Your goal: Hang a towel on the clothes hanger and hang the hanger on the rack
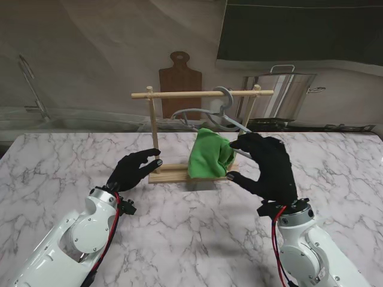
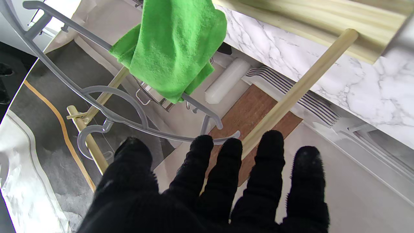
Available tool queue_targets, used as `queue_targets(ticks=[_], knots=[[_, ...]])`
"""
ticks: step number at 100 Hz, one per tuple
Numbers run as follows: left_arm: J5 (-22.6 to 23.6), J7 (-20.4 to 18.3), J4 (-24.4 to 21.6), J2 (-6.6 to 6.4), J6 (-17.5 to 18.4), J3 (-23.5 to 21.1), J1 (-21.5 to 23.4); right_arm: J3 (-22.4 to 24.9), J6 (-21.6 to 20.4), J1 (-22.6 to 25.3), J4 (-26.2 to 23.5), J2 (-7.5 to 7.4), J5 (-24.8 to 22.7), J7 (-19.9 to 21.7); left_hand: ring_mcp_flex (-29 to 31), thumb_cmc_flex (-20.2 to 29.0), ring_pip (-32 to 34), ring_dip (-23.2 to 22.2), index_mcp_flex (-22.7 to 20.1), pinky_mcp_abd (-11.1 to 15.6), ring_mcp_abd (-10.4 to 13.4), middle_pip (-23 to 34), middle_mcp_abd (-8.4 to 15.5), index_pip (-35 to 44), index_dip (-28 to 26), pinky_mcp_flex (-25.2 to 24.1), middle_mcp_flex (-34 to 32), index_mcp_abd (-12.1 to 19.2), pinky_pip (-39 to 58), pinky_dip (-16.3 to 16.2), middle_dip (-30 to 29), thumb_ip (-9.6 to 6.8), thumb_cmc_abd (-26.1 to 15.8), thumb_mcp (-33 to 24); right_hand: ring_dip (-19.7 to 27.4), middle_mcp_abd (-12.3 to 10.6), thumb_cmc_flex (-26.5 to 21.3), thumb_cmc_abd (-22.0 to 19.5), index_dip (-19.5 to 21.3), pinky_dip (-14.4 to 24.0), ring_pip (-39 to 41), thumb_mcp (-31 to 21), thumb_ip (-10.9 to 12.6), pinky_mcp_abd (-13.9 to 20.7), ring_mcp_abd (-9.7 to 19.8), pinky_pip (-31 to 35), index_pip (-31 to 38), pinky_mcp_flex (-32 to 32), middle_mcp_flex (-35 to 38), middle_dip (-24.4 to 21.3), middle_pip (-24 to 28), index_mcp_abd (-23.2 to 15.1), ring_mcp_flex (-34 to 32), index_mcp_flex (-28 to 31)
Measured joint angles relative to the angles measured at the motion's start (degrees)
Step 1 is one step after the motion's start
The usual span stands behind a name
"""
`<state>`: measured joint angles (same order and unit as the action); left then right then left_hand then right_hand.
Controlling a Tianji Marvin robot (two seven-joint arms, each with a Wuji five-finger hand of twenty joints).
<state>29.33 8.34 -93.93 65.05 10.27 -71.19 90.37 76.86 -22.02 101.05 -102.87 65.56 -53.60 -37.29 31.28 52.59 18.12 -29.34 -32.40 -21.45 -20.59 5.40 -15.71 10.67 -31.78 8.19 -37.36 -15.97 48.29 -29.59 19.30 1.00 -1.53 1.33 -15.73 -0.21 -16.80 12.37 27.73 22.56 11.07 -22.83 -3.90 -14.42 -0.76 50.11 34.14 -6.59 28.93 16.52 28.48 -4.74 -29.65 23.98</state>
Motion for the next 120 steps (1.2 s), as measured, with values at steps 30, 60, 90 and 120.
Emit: queue_targets(ticks=[30,60,90,120], knots=[[-3.1,-1.0,0.0,-0.01,0.0,0.9,-0.4,-9.9,5.3,-2.8,2.4,-0.44,15.1,18.6,-0.1,0.0,0.0,0.1,0.0,0.0,0.0,0.0,0.0,0.0,0.0,0.0,0.0,0.0,0.0,0.0,0.0,0.0,0.0,0.0,0.9,-0.1,0.0,-2.0,-1.9,-1.0,0.1,0.2,0.1,1.3,0.0,1.3,-1.3,-1.6,0.0,-0.5,-0.5,-0.2,-0.1,-6.2],[-4.5,-2.7,1.8,-0.01,-2.6,2.6,-1.3,-13.4,11.2,-7.1,11.4,1.24,27.5,21.5,-0.9,0.0,-0.7,0.6,0.0,0.3,0.0,-0.3,0.0,0.0,0.0,-0.1,1.5,0.0,0.0,0.0,0.0,0.0,0.0,0.0,1.4,-0.6,0.0,-4.1,-2.7,-2.9,0.1,2.0,0.1,1.3,0.0,1.3,-0.8,-0.2,-2.4,-0.5,-0.8,-0.2,0.0,-7.7],[-6.8,-2.9,4.4,0.36,-4.4,3.3,-1.9,-9.8,11.3,-7.6,15.6,2.16,31.2,23.6,-1.4,0.0,-0.8,0.7,0.0,0.4,0.0,-0.3,-0.1,0.0,0.0,-0.1,1.5,0.0,0.0,0.2,-0.3,0.0,0.0,0.0,1.4,-2.0,0.0,-4.1,-3.5,-3.4,0.1,2.1,0.1,1.3,0.0,1.1,-0.8,0.5,-2.3,-0.6,-1.3,-1.7,0.0,-7.8],[-6.1,-3.0,4.3,0.38,-5.0,3.0,-1.8,-6.2,11.0,-6.3,15.7,2.05,31.8,22.7,-1.4,0.6,-0.8,0.7,0.0,0.4,0.0,-0.3,-0.1,0.0,0.0,-0.8,1.5,0.0,-1.4,0.2,-0.3,0.0,0.0,0.0,1.4,-2.0,0.0,-4.1,-4.1,-3.6,0.1,2.1,0.1,1.3,0.0,0.2,-0.5,0.9,-0.7,-1.2,-2.1,-1.8,0.0,-6.7]])
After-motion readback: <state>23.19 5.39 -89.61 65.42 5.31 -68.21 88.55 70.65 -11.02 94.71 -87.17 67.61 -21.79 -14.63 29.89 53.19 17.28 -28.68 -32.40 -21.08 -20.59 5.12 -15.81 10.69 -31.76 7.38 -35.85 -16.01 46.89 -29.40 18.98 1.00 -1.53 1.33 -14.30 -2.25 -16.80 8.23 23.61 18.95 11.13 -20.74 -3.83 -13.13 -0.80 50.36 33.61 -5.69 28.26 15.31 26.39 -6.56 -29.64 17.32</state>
